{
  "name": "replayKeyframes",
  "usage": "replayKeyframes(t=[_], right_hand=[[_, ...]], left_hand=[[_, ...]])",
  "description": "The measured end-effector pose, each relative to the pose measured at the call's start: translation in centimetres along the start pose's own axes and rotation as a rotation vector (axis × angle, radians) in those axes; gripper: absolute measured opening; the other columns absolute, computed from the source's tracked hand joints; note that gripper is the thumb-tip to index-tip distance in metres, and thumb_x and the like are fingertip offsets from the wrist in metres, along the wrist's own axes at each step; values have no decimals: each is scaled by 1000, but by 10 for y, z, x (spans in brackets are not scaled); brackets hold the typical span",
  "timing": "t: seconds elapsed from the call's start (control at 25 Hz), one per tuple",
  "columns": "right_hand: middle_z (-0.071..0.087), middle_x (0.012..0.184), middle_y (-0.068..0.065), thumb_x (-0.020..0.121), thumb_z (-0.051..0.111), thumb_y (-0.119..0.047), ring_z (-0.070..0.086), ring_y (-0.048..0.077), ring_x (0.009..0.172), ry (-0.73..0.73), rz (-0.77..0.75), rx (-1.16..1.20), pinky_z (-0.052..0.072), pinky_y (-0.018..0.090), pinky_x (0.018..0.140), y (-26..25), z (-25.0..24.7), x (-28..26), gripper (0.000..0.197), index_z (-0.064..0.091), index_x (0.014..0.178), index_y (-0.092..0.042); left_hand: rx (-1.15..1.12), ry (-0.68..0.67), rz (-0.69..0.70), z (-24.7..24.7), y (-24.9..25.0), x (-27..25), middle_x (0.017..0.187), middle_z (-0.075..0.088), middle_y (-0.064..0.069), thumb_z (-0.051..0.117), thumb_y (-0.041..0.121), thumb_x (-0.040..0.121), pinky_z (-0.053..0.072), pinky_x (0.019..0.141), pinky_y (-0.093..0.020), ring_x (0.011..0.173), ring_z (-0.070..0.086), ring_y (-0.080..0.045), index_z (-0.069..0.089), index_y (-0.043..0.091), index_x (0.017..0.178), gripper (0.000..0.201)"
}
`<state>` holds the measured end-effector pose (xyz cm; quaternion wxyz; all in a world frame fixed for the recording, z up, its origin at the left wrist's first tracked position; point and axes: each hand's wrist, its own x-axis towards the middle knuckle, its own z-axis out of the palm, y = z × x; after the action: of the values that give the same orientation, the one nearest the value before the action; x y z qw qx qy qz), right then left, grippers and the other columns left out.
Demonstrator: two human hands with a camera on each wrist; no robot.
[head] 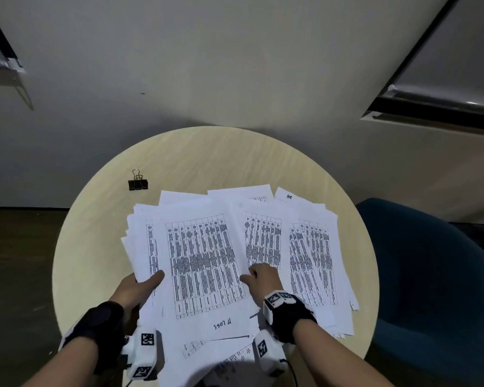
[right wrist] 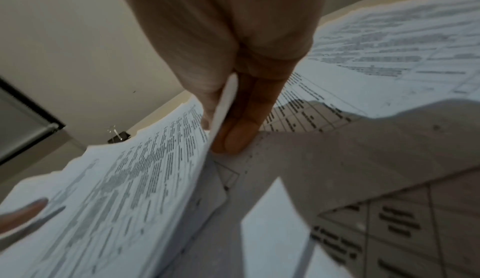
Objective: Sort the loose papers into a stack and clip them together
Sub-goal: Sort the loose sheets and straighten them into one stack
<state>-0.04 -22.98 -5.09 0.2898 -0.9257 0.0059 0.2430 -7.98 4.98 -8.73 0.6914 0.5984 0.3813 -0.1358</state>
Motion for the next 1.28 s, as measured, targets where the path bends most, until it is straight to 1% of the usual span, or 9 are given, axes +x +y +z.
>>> replayKeyframes(t=[0.16, 0.24, 0.44, 0.56, 0.68, 0.76, 0.84, 0.92, 1.28], right_hand=[[28, 58, -3, 81, 70, -26, 26, 14, 50, -124, -7, -129, 22, 27, 51, 6, 0, 8, 45, 32, 59, -19], [43, 75, -6, 77, 75, -30, 43, 12, 65, -126, 14, -78, 37, 25, 60, 6, 0, 8, 29, 50, 85, -20], [48, 137, 7, 87, 67, -31, 54, 19, 109, -99, 150, 625, 42, 29, 95, -15, -15, 21, 51, 45, 133, -23], [63, 123, 12, 94, 57, -9, 65, 11, 91, -119, 14, 1023, 50, 26, 88, -49, -50, 23, 26, 53, 119, -9], [74, 89, 1, 81, 69, -2, 67, 9, 79, -11, -150, 1061, 54, 25, 78, -90, -89, 10, 24, 66, 105, -3], [72, 101, 5, 77, 71, 1, 66, 16, 93, 115, -339, 904, 51, 34, 91, -114, -110, -8, 29, 69, 104, -9], [67, 113, 14, 82, 67, 6, 62, 17, 102, 214, -388, 816, 47, 37, 100, -132, -123, -26, 29, 66, 108, -6], [71, 99, 10, 77, 74, 4, 67, 8, 89, 323, -472, 827, 52, 36, 90, -134, -125, -32, 26, 69, 97, -11], [68, 110, 17, 66, 80, 10, 69, 23, 100, 364, -440, 944, 56, 30, 87, -106, -114, -29, 64, 43, 118, 1]], left_hand=[[23, 46, 46, 4, 2, 3, 105, 70, -9, 71, 24, 85, 50, 90, -41, 95, 67, -31, 63, 9, 114, 34], [95, 75, 128, 11, 7, 6, 112, 67, -11, 67, 16, 87, 47, 90, -36, 97, 63, -28, 59, 6, 123, 38], [202, -122, 320, 21, 63, -14, 75, 70, 8, 60, 13, 92, 46, 69, -28, 71, 61, -16, 63, 11, 111, 19], [235, -253, 479, 18, 106, -32, 67, 71, 17, 68, 30, 85, 47, 68, -21, 66, 62, -3, 65, 18, 99, 19], [100, -236, 617, 18, 137, -48, 78, 75, 14, 78, 68, 49, 50, 68, -15, 70, 65, 1, 71, 20, 89, 63], [13, -174, 728, 23, 150, -53, 76, 73, 12, 80, 57, 59, 48, 60, -8, 69, 65, 4, 73, 20, 83, 44], [-80, -99, 801, 32, 157, -59, 84, 70, 10, 72, 15, 83, 48, 61, -6, 71, 65, 10, 70, 10, 102, 21], [-122, -96, 811, 37, 159, -64, 79, 73, 16, 65, -1, 85, 50, 63, -6, 69, 65, 11, 65, 5, 107, 23], [-148, -265, 802, 44, 147, -60, 105, 74, 12, 81, 32, 62, 54, 83, -15, 96, 68, -2, 64, 20, 112, 54]])
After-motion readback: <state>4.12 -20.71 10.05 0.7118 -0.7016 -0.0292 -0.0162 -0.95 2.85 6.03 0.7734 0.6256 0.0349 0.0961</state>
